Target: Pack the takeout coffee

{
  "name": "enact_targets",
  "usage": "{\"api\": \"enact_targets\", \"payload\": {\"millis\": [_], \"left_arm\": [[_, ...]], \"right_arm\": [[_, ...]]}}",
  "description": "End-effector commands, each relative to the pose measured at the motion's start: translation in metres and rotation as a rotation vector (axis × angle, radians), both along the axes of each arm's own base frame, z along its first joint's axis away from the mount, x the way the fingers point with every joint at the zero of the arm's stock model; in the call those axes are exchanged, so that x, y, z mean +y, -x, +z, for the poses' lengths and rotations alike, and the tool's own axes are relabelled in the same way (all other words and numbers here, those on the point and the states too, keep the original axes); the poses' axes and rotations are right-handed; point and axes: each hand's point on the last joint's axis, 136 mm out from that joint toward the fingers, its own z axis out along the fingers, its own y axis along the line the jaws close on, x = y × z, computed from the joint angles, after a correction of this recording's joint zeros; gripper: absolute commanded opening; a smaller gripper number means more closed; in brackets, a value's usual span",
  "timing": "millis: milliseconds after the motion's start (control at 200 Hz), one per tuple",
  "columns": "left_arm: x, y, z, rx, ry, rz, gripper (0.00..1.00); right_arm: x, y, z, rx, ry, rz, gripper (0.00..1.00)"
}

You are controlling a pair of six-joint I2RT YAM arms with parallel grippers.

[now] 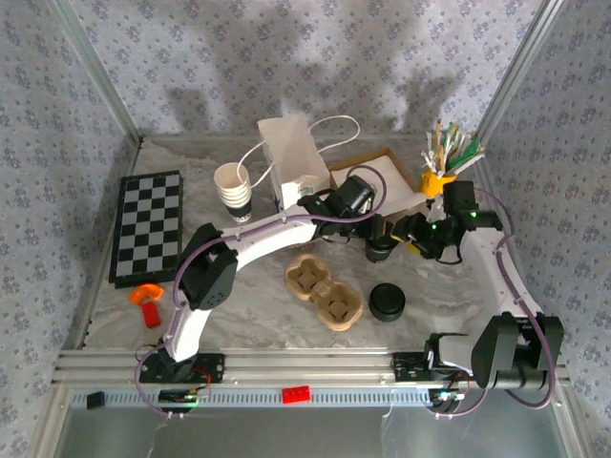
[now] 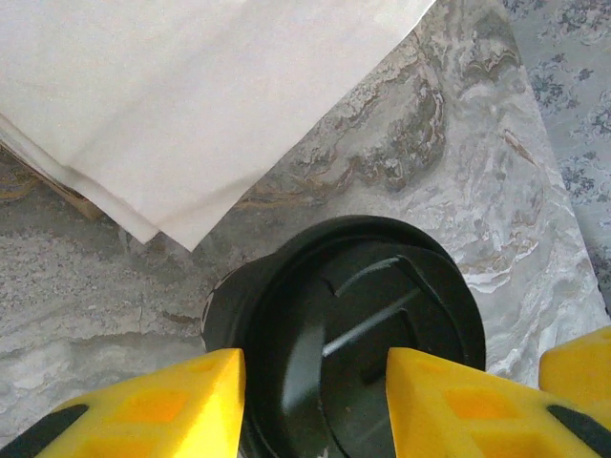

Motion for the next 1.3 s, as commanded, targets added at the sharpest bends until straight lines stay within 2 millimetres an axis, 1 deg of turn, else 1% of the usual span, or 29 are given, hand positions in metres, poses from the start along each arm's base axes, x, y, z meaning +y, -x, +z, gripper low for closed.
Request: {"api": "enact_targets", "payload": {"millis": [0, 110, 210, 335, 445, 530, 600, 670, 850, 980, 1104, 1174, 1299], "left_arm": [[0.007, -0.009, 0.021, -0.029, -0.002, 0.016, 0.43], [0.013, -0.004, 0.021, -0.004, 0.001, 0.034, 0.44], [0.019, 0.001, 0.018, 0.034, 0.010, 0.069, 0.43], [0.010, 0.009, 0.019, 0.066, 0.075, 0.065, 0.43], [0.008, 0.007, 0.014, 0.068, 0.064, 0.071, 0.40], [0.010, 0.004, 0.007, 0.070, 0.034, 0.081, 0.38], [0.010, 0.004, 0.002, 0.079, 0.026, 0.080, 0.36], [0.010, 0.003, -0.001, 0.079, 0.026, 0.082, 0.35], [0.014, 0.004, -0.016, 0.096, -0.005, 0.087, 0.33], [0.016, 0.004, -0.028, 0.112, -0.035, 0.088, 0.32], [0.020, 0.004, -0.035, 0.114, -0.062, 0.096, 0.32], [0.020, 0.003, -0.033, 0.109, -0.062, 0.094, 0.32], [0.020, -0.002, -0.025, 0.086, -0.055, 0.095, 0.33]], "right_arm": [[-0.003, -0.010, 0.006, -0.012, 0.036, 0.044, 0.53], [-0.008, -0.010, -0.004, 0.032, 0.049, 0.049, 0.50], [-0.010, -0.020, -0.008, 0.026, 0.063, 0.071, 0.46], [-0.005, -0.024, -0.010, 0.031, 0.041, 0.088, 0.41], [-0.003, -0.027, -0.011, 0.032, 0.034, 0.087, 0.37], [-0.003, -0.024, -0.015, 0.051, 0.034, 0.094, 0.35], [-0.004, -0.023, -0.020, 0.061, 0.037, 0.087, 0.30], [-0.001, -0.021, -0.025, 0.070, 0.019, 0.091, 0.28], [0.004, -0.008, -0.045, 0.119, -0.007, 0.085, 0.23], [0.011, -0.003, -0.059, 0.152, -0.060, 0.070, 0.22], [0.010, 0.002, -0.075, 0.186, -0.078, 0.030, 0.22], [0.012, 0.005, -0.071, 0.186, -0.056, 0.044, 0.22], [0.013, 0.003, -0.046, 0.120, -0.037, 0.035, 0.26]]}}
